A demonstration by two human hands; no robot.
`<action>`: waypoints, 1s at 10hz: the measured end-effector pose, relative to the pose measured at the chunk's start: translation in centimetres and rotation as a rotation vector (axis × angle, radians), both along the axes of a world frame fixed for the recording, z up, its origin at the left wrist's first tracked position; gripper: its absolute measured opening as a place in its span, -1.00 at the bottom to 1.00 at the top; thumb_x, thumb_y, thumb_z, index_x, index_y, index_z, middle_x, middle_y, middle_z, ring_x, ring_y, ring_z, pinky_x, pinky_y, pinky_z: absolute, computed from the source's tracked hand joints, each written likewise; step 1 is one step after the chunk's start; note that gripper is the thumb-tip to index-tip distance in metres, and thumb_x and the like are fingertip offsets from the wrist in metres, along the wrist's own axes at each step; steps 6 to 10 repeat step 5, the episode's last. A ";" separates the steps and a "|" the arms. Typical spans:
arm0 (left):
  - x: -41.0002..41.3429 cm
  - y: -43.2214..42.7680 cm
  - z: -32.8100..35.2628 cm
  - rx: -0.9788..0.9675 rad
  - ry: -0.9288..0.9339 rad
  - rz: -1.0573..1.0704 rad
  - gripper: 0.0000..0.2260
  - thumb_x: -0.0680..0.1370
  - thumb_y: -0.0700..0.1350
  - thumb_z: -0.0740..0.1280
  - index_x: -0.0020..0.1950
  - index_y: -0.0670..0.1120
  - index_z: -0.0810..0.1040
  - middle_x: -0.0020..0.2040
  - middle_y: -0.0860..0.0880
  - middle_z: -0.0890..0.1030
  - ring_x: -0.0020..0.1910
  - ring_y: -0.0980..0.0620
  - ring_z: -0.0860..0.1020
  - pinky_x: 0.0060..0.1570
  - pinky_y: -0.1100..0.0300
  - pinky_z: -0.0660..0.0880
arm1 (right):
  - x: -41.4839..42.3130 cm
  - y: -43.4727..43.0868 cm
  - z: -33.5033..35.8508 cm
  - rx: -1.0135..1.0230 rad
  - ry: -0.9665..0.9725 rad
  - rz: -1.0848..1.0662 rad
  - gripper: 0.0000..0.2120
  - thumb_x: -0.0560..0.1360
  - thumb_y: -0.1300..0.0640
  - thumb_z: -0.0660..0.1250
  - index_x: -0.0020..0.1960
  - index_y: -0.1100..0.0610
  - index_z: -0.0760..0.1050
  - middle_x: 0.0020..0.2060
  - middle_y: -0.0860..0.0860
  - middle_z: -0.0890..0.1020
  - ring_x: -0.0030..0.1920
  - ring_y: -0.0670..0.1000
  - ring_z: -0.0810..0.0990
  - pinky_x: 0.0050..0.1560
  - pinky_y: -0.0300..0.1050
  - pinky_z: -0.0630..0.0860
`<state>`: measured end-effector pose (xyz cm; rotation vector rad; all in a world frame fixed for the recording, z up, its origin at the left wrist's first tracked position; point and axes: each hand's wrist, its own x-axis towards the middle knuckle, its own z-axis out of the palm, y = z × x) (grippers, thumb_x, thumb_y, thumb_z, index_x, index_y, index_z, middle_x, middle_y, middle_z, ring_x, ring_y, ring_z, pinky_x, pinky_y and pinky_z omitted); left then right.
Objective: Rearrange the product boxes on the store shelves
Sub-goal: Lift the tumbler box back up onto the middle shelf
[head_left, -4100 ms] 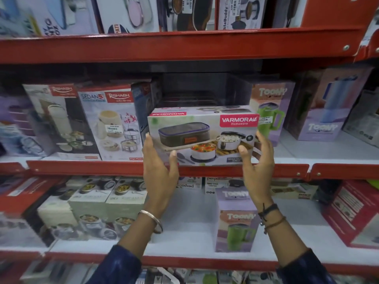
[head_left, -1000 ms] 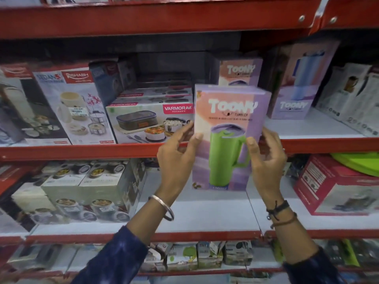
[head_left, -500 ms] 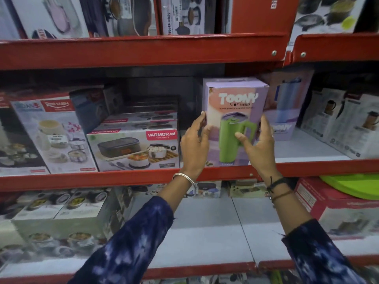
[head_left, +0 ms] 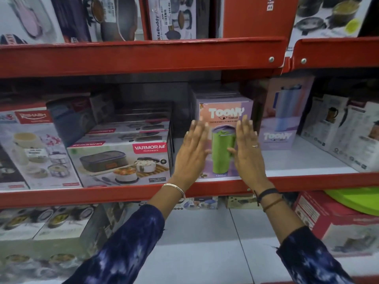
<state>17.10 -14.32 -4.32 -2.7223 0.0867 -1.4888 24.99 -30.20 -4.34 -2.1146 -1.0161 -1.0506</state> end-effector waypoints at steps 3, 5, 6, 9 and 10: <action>0.3 0.7 -0.2 0.313 0.039 0.306 -0.28 0.57 0.17 0.12 0.53 -0.11 -0.21 0.56 -0.03 -0.09 0.51 0.04 -0.31 0.45 -0.03 -0.14 | 0.0 0.4 -0.6 -0.147 0.012 -0.125 -0.38 0.60 0.07 -0.04 0.50 0.06 -0.36 0.54 0.06 -0.12 0.51 -0.07 -0.30 0.51 -0.04 -0.18; -4.7 -0.4 3.9 0.121 -0.120 0.081 -0.54 0.62 -0.02 0.05 0.50 -0.12 0.13 0.52 -0.10 0.22 0.51 -0.02 0.04 0.47 -0.06 -0.03 | -5.4 0.3 3.1 0.085 -0.070 0.019 -0.48 0.61 0.05 0.01 0.51 0.20 0.02 0.52 0.15 0.14 0.53 0.06 0.05 0.53 0.01 -0.02; -4.7 -0.4 3.9 0.121 -0.120 0.081 -0.54 0.62 -0.02 0.05 0.50 -0.12 0.13 0.52 -0.10 0.22 0.51 -0.02 0.04 0.47 -0.06 -0.03 | -5.4 0.3 3.1 0.085 -0.070 0.019 -0.48 0.61 0.05 0.01 0.51 0.20 0.02 0.52 0.15 0.14 0.53 0.06 0.05 0.53 0.01 -0.02; -4.7 -0.4 3.9 0.121 -0.120 0.081 -0.54 0.62 -0.02 0.05 0.50 -0.12 0.13 0.52 -0.10 0.22 0.51 -0.02 0.04 0.47 -0.06 -0.03 | -5.4 0.3 3.1 0.085 -0.070 0.019 -0.48 0.61 0.05 0.01 0.51 0.20 0.02 0.52 0.15 0.14 0.53 0.06 0.05 0.53 0.01 -0.02; -4.7 -0.4 3.9 0.121 -0.120 0.081 -0.54 0.62 -0.02 0.05 0.50 -0.12 0.13 0.52 -0.10 0.22 0.51 -0.02 0.04 0.47 -0.06 -0.03 | -5.4 0.3 3.1 0.085 -0.070 0.019 -0.48 0.61 0.05 0.01 0.51 0.20 0.02 0.52 0.15 0.14 0.53 0.06 0.05 0.53 0.01 -0.02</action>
